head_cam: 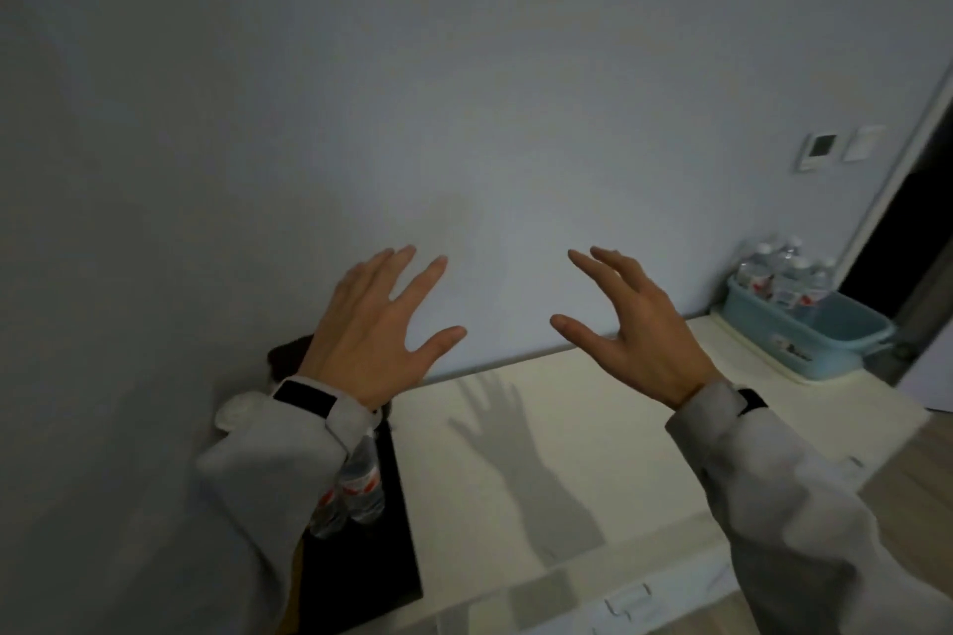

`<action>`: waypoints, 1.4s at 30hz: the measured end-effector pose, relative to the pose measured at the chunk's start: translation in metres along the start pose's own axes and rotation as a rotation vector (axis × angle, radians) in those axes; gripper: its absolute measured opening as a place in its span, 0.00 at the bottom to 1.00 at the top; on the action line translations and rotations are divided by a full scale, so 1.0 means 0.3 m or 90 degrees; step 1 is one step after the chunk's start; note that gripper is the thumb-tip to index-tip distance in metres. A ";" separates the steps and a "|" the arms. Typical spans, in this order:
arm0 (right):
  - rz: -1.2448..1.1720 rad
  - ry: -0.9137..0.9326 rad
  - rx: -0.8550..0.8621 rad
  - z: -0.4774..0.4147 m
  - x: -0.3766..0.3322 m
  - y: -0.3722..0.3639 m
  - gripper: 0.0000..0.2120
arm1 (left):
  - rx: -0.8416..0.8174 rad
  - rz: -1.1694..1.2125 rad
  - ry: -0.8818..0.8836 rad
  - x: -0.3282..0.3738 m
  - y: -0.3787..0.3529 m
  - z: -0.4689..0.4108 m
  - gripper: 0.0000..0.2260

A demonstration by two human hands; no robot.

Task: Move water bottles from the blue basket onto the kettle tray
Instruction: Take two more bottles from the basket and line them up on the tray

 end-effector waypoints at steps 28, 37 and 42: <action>0.173 -0.160 0.049 0.192 1.503 1.136 0.37 | 0.037 0.166 -0.165 1.658 -0.704 -0.971 0.33; 0.169 -0.200 -0.011 0.006 1.972 1.243 0.37 | 0.043 0.185 -0.149 1.890 -1.014 -1.325 0.31; 0.113 -0.175 -0.047 -0.096 2.278 1.174 0.36 | -0.037 0.154 -0.062 1.914 -1.233 -1.443 0.32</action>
Point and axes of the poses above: each hand's wrist, its own z-axis away from the middle knuckle, its own y-axis out of the back of the hand, x = y × z, the point moved 8 cm from there along -z, towards the middle knuckle, and after that the axes turned 5 degrees about -z, right-handed, at the moved point
